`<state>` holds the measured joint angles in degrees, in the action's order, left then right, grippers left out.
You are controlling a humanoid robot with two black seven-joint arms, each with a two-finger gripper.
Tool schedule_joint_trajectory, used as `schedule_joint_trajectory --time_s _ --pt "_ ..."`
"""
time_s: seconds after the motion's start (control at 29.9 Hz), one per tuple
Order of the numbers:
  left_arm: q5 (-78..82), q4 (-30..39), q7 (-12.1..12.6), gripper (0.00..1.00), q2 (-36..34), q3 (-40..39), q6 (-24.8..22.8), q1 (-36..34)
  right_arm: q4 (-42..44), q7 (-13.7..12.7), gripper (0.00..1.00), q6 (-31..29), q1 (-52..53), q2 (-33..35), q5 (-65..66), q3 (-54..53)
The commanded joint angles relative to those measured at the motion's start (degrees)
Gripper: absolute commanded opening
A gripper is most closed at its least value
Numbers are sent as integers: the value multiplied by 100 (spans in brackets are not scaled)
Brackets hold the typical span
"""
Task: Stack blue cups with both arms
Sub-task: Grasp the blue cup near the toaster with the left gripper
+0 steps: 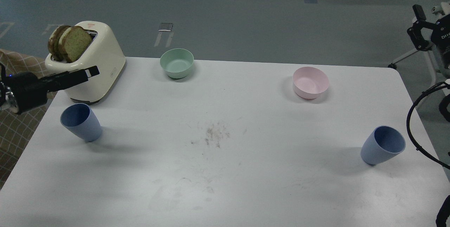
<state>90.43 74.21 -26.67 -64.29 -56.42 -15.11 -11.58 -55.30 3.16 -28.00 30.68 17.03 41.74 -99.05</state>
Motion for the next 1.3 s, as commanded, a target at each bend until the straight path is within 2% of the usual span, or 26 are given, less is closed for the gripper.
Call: schedule_joint_trajectory --time_s 0.0,0.13,0.27,0.47,0.57,0.74,0.84,1.07,1.14,1.2,1.27 --pt "438 59 -31 83 -198 -1 332 331 -7 0 100 0 -1 -6 -8 0" --pt "1115 -3 -57 83 -172 8 596 499 -16 0 100 0 -1 -15 -8 0" --pt "1266 -21 -49 83 -119 8 632 526 -16 0 100 0 8 -15 -8 -9" --pt "1363 -626 -57 82 118 25 676 543 -16 0 100 0 8 -6 -8 -9" --pt "1608 -969 -119 78 329 78 842 534 -16 0 100 0 -1 -6 -8 -9" --pt "1635 -1049 -133 74 470 78 913 517 -16 0 100 0 -1 -33 -8 -9" --pt "1635 -1058 -133 68 549 78 913 499 -16 0 100 0 -1 -50 -8 -9" --pt "1635 -1207 -133 43 769 139 913 473 -16 0 100 0 8 -24 -8 -9" --pt "1644 -1207 -133 38 778 175 913 464 -7 0 100 0 8 -33 -8 -9" --pt "1644 -1251 -133 30 778 192 913 438 10 0 100 0 8 -33 1 -9" --pt "1653 -1260 -133 15 778 201 913 376 19 0 100 0 8 -41 1 -9"
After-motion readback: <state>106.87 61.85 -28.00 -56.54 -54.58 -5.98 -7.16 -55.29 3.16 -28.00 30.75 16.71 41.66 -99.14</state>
